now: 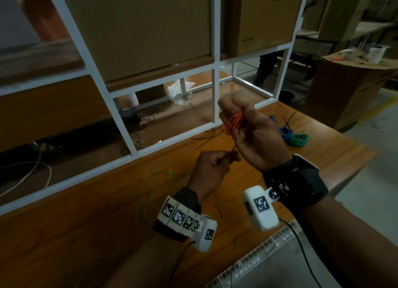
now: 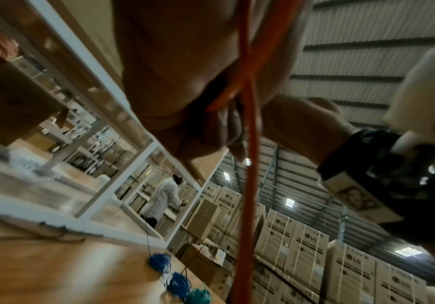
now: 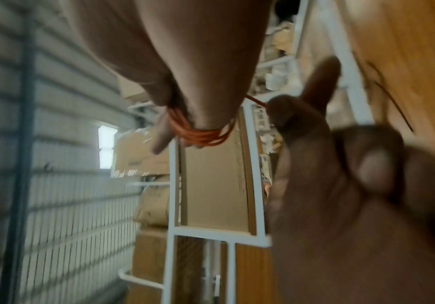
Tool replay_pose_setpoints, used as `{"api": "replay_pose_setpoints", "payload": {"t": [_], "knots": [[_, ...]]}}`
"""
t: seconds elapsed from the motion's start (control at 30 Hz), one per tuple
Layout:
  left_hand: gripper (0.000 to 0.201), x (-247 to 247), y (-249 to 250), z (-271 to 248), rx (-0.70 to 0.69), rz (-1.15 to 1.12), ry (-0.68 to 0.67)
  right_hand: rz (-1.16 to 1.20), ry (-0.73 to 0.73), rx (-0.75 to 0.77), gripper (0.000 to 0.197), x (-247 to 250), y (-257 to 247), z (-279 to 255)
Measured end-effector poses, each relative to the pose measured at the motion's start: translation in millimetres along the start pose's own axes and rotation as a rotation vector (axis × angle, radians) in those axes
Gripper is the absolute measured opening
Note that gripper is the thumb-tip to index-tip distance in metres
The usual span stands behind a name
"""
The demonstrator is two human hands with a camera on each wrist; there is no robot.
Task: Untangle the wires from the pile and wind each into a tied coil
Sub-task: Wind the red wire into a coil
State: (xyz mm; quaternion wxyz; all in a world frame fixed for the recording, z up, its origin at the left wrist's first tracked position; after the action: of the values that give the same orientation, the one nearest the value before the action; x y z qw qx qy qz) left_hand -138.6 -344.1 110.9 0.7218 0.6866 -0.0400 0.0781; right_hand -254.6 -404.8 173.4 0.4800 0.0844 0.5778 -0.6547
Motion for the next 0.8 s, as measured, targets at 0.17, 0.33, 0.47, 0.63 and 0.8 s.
{"api": "replay_pose_setpoints", "payload": {"t": [0.17, 0.33, 0.47, 0.63, 0.8], "knots": [[0.018, 10.7, -8.1, -6.6, -0.027, 0.234, -0.049, -1.363, -0.031, 0.225, 0.031, 29.9, -14.4, 0.2], [0.017, 42.0, -13.1, -5.1, -0.039, 0.541, 0.036, -1.803, -0.378, -0.352, 0.025, 54.6, 2.0, -18.3], [0.015, 61.2, -7.2, 0.1, -0.068, 0.435, 0.142, -1.706, -0.416, -0.682, 0.02, 70.5, 8.4, -30.4], [0.019, 46.2, 3.7, 4.6, -0.042, 0.092, 0.086, -1.322, -0.616, -0.95, 0.046, 61.5, 26.4, -54.5], [0.021, 41.7, 3.4, 16.7, 0.001, -0.059, 0.0, -0.615, -0.703, -0.911, 0.044, 42.7, 37.1, -68.0]]}}
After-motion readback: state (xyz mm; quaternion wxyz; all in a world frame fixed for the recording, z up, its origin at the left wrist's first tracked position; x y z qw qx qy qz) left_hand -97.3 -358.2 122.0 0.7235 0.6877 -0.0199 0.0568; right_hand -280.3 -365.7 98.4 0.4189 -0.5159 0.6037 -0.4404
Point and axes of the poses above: each hand's wrist, its own z-axis towards the middle knuckle, its own x-axis out of the back of the hand, y = z × x, the point moved 3 cm from there along z, towards the middle knuckle, and after that the axes turned 2 degrees about x, right-handed, at the moved point
